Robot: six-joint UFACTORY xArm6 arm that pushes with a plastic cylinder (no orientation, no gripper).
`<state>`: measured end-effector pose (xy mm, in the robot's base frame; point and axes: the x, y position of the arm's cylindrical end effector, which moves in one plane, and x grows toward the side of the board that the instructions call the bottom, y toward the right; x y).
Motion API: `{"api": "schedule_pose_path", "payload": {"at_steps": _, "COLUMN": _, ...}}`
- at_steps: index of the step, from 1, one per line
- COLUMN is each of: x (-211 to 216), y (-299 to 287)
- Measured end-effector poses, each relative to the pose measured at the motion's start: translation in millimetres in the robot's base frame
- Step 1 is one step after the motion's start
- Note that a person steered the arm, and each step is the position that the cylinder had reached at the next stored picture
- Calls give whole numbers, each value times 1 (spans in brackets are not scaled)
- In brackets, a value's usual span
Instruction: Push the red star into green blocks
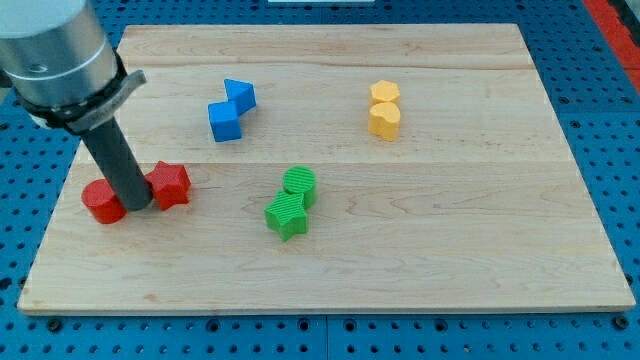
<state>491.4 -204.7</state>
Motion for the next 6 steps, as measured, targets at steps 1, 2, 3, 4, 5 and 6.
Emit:
{"api": "schedule_pose_path", "payload": {"at_steps": 1, "x": -17, "y": 36}}
{"api": "schedule_pose_path", "payload": {"at_steps": 2, "x": -28, "y": 91}}
{"api": "schedule_pose_path", "payload": {"at_steps": 3, "x": -27, "y": 57}}
{"api": "schedule_pose_path", "payload": {"at_steps": 4, "x": -49, "y": 72}}
{"api": "schedule_pose_path", "payload": {"at_steps": 5, "x": -55, "y": 95}}
{"api": "schedule_pose_path", "payload": {"at_steps": 6, "x": -54, "y": 137}}
